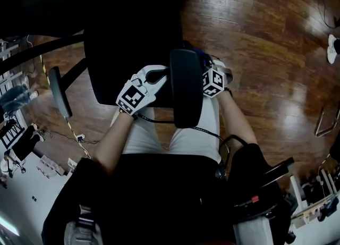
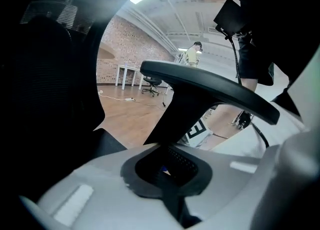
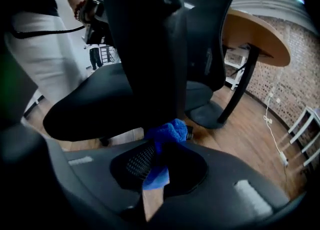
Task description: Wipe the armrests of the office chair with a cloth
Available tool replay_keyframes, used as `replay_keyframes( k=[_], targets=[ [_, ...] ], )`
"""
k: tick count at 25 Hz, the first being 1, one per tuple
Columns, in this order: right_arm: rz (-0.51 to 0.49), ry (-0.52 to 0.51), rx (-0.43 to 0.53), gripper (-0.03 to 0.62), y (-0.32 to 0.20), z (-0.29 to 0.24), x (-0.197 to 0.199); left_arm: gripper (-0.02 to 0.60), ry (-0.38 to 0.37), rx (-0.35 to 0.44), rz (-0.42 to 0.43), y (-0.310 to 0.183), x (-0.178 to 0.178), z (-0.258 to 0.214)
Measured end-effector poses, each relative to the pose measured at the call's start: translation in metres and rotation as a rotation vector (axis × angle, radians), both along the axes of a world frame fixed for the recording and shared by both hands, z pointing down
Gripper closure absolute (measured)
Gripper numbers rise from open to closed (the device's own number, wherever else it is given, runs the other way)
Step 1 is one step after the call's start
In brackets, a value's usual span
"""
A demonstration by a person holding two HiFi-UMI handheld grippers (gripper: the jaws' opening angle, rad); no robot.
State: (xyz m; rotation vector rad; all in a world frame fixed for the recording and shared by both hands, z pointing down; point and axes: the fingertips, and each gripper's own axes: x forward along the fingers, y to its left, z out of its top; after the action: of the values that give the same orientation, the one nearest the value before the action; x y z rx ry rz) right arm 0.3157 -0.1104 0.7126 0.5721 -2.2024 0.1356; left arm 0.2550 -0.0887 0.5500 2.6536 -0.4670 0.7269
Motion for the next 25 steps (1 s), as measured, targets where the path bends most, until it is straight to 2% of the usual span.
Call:
replay_keyframes(
  k=[2, 3, 8, 11, 13, 16, 19, 22, 25],
  targets=[
    [0.063, -0.060, -0.037, 0.556, 0.004, 0.007, 0.000, 0.581, 0.003, -0.006, -0.019, 0.007, -0.014, -0.004],
    [0.085, -0.113, -0.049, 0.556, 0.005, -0.007, 0.000, 0.581, 0.009, -0.015, -0.038, 0.009, -0.022, -0.008],
    [0.147, -0.373, 0.016, 0.556, 0.021, -0.110, 0.005, 0.581, 0.016, -0.024, -0.104, 0.013, -0.064, -0.033],
    [0.326, -0.539, 0.077, 0.556, 0.014, -0.166, 0.031, 0.581, 0.007, 0.020, -0.137, -0.001, -0.094, -0.053],
    [0.448, -0.593, 0.160, 0.556, 0.012, -0.210, 0.058, 0.581, 0.020, 0.056, -0.145, -0.012, -0.109, -0.069],
    [0.518, -0.607, 0.297, 0.556, 0.026, -0.294, 0.077, 0.581, 0.110, 0.123, -0.141, -0.011, -0.110, -0.122],
    [0.562, -0.622, 0.389, 0.556, 0.048, -0.375, 0.066, 0.581, 0.209, 0.192, -0.074, 0.010, -0.110, -0.195],
    [0.595, -0.628, 0.473, 0.556, 0.070, -0.431, 0.031, 0.581, 0.338, 0.221, -0.041, 0.032, -0.130, -0.261],
    [0.623, -0.662, 0.513, 0.556, 0.098, -0.479, -0.023, 0.581, 0.445, 0.220, 0.013, 0.071, -0.156, -0.319]
  ],
)
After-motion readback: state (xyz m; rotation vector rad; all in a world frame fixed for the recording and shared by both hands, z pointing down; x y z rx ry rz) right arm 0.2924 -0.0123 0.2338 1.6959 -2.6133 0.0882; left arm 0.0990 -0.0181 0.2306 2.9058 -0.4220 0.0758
